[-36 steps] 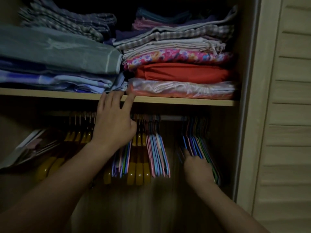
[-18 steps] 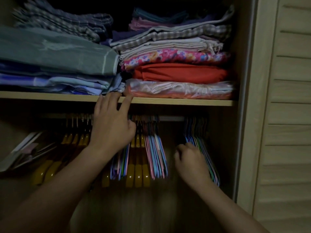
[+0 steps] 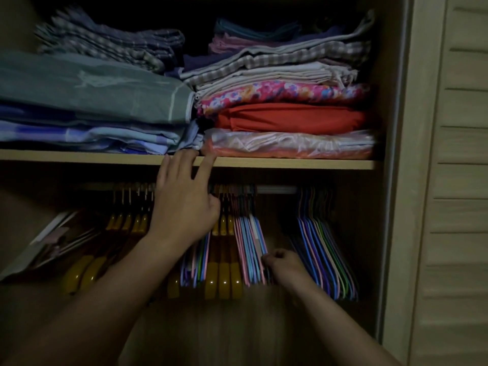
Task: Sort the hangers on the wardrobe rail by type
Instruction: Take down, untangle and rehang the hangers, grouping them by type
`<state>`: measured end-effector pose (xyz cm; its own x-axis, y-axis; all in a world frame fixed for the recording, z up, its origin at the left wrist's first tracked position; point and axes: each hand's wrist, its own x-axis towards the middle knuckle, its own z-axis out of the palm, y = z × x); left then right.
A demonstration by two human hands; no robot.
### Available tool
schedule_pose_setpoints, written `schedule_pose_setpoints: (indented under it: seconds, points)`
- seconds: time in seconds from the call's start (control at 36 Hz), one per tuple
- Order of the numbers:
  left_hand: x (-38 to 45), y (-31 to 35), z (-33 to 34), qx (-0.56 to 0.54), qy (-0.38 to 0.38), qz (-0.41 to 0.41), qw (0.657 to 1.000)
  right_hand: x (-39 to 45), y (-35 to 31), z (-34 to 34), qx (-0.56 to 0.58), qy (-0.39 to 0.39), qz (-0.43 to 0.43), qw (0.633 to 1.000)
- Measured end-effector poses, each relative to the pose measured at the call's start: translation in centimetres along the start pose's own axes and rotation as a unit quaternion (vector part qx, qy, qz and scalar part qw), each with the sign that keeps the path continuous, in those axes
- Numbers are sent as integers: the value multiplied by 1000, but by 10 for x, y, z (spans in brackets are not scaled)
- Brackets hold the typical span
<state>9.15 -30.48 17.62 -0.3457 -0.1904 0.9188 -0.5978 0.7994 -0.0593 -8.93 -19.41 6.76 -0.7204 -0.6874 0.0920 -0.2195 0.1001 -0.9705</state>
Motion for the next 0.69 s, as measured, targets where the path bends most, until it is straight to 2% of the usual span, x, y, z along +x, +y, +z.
schedule_pose_setpoints:
  seconds: [0.25,0.33,0.39,0.47,0.56,0.69]
  points:
    - [0,2,0,-6,2,-4,1000,-2,-2,-6,-39,25,-25,999]
    - [-1,2,0,-8,1,-6,1000,0,-2,-7,-77,80,-49,993]
    - [-1,3,-1,-9,-1,-6,1000,-2,0,-8,-115,117,-95,982]
    - [-1,1,-1,-9,0,-4,1000,-10,1,-10,-221,180,-200,937]
    - [0,0,0,-7,3,-1,1000,-16,-7,-12,-273,217,-299,888]
    - [0,2,3,8,-5,0,1000,-17,-31,-15,-306,288,-380,824]
